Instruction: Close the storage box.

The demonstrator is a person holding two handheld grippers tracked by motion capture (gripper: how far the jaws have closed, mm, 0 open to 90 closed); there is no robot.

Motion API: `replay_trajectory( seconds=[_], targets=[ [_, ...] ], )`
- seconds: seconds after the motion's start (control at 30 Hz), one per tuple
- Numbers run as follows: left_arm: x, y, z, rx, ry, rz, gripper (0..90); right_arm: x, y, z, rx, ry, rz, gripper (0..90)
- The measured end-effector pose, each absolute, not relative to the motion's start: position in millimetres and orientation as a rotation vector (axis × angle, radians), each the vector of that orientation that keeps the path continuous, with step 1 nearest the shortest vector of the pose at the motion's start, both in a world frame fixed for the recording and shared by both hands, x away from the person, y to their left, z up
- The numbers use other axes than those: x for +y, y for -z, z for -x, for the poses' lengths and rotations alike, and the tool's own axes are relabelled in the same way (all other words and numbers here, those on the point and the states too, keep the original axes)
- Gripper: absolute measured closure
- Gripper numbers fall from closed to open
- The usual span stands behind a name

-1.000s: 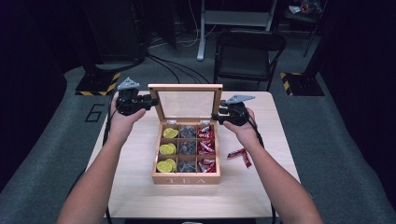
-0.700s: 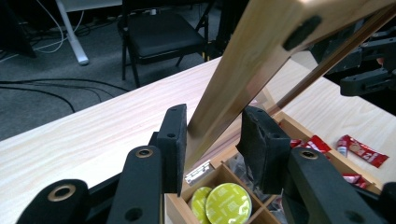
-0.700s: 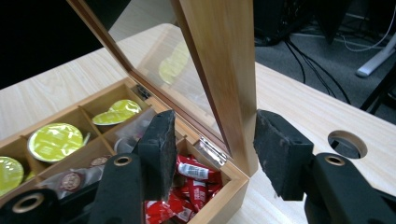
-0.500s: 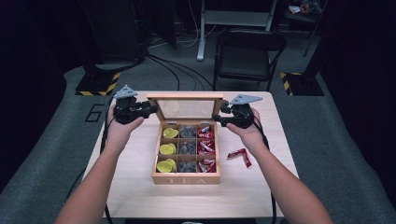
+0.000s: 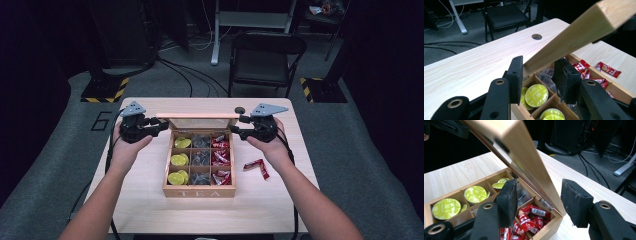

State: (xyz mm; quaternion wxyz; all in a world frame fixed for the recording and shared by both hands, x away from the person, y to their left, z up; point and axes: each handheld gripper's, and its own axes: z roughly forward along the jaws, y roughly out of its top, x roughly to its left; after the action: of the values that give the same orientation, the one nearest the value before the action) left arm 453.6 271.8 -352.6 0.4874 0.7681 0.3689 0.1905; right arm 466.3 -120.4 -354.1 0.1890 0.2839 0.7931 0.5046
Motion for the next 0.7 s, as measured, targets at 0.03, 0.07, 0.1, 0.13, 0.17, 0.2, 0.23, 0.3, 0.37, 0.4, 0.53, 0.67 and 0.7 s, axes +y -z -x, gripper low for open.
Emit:
replay_trajectory(
  seconds=[0.03,0.07,0.1,0.13,0.17,0.2,0.23,0.3,0.37,0.4,0.53,0.67,0.7],
  targets=[
    [271.8,354.1,-450.4,0.893,-0.468,-1.876,60.3,-120.9,352.0,-461.8,2.226,-1.43,-0.783,46.5],
    [271.8,354.1,-450.4,0.893,-0.468,-1.876,60.2,-121.2,351.1,-460.3,2.226,-1.434,-0.772,46.5],
    [271.9,356.5,-447.6,0.894,-0.467,-1.87,60.2,-120.7,349.9,-457.9,2.226,-1.444,-0.769,46.5],
    [271.9,356.5,-447.6,0.894,-0.467,-1.87,60.1,-120.7,349.9,-457.9,2.226,-1.444,-0.769,46.5],
    [272.1,357.8,-445.8,0.894,-0.465,-1.87,60.0,-120.7,348.7,-455.3,2.23,-1.448,-0.745,46.5],
    [272.1,357.8,-445.8,0.894,-0.465,-1.87,60.0,-120.7,348.7,-455.3,2.23,-1.448,-0.745,46.5],
    [272.2,358.6,-444.4,0.893,-0.464,-1.874,60.0,-120.1,348.6,-454.1,2.229,-1.448,-0.75,46.5],
    [271.9,359.9,-442.1,0.89,-0.466,-1.877,59.9,-119.1,348.5,-450.4,2.238,-1.452,-0.748,46.5],
    [272.2,361.0,-440.5,0.888,-0.465,-1.881,59.8,-119.5,347.9,-446.4,2.235,-1.471,-0.742,46.5],
    [272.4,362.2,-439.0,0.89,-0.46,-1.88,59.8,-120.0,347.7,-445.4,2.234,-1.483,-0.731,46.5],
    [273.1,366.8,-433.6,0.89,-0.458,-1.878,59.6,-120.6,348.0,-439.3,2.245,-1.494,-0.722,47.5],
    [273.3,370.3,-429.2,0.889,-0.452,-1.884,59.4,-120.7,350.2,-433.3,2.246,-1.494,-0.706,48.0],
    [273.3,370.3,-429.2,0.889,-0.452,-1.884,59.4,-120.7,350.2,-433.3,2.246,-1.494,-0.706,48.0]
  ],
)
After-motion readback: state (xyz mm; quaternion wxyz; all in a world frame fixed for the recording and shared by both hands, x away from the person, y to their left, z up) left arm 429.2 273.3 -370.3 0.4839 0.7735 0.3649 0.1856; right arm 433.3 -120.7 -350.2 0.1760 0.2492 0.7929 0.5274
